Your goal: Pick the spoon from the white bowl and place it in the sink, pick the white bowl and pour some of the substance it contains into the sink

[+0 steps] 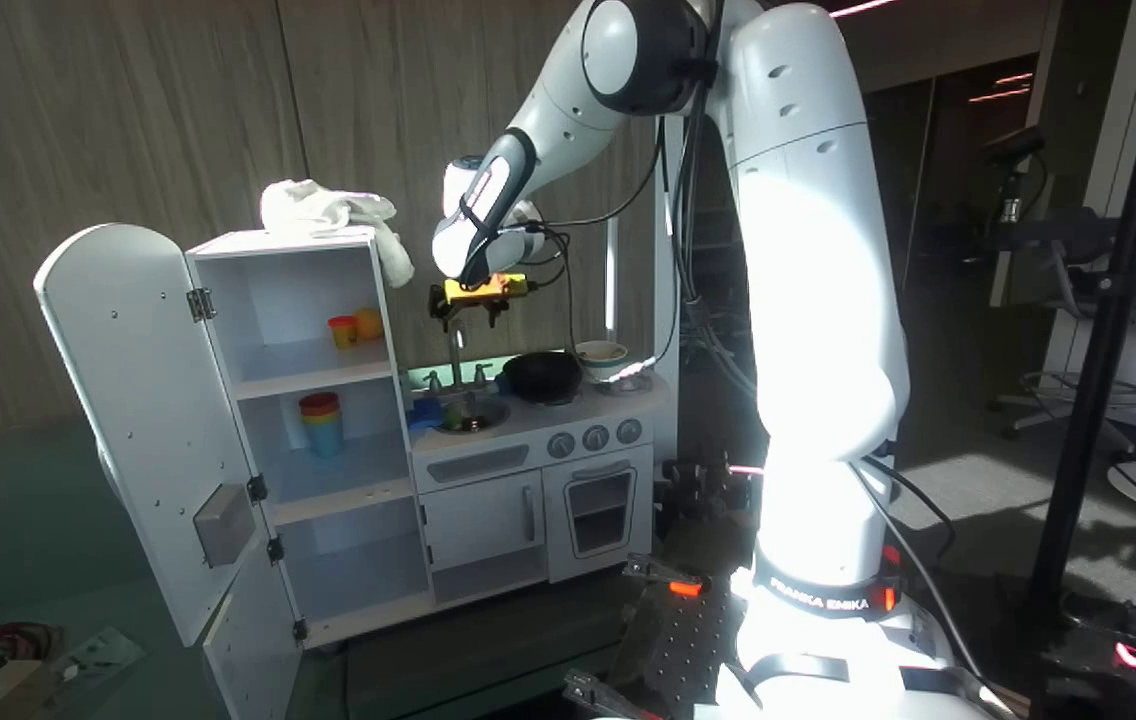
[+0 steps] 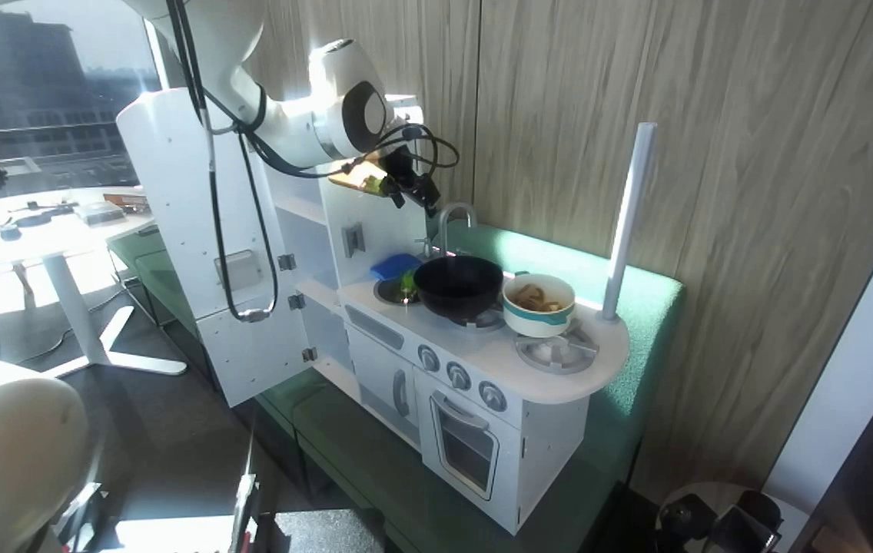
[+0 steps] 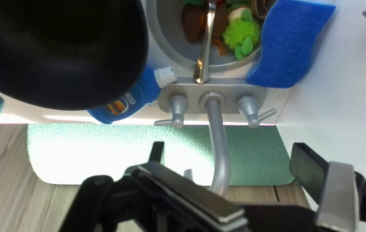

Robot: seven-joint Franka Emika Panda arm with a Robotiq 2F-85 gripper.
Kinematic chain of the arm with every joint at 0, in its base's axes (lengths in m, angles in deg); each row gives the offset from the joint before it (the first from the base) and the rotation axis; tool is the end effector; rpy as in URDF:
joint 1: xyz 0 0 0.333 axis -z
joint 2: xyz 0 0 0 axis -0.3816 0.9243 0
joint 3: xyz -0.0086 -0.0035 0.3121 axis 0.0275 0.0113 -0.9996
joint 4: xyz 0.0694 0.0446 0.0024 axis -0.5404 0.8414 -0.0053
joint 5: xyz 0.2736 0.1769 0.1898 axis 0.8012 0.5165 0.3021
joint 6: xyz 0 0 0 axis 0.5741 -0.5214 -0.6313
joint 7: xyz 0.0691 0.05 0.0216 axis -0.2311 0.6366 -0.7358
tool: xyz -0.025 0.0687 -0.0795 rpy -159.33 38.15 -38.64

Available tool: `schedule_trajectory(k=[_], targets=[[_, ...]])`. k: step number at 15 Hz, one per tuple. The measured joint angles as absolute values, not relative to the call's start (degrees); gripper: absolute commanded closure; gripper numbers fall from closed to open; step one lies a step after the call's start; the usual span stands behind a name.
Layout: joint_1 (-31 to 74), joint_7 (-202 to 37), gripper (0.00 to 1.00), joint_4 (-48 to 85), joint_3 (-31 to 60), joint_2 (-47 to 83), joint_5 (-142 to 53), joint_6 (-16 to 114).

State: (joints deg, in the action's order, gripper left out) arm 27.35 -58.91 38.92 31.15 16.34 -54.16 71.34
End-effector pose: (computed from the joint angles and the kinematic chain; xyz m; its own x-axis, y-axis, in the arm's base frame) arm 0.5751 -0.2532 0.4118 0.6333 -0.5621 0.5320 -0.6682 -0.7439 0.0094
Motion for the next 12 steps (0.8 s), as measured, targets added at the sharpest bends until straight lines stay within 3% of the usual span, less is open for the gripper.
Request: schedule_trajectory(k=[7, 12], targets=[[31.2, -55.9, 0.0, 42.1, 32.7, 0.6, -56.0, 52.6], [38.4, -56.0, 0.0, 44.7, 32.9, -7.5, -46.1, 42.4]])
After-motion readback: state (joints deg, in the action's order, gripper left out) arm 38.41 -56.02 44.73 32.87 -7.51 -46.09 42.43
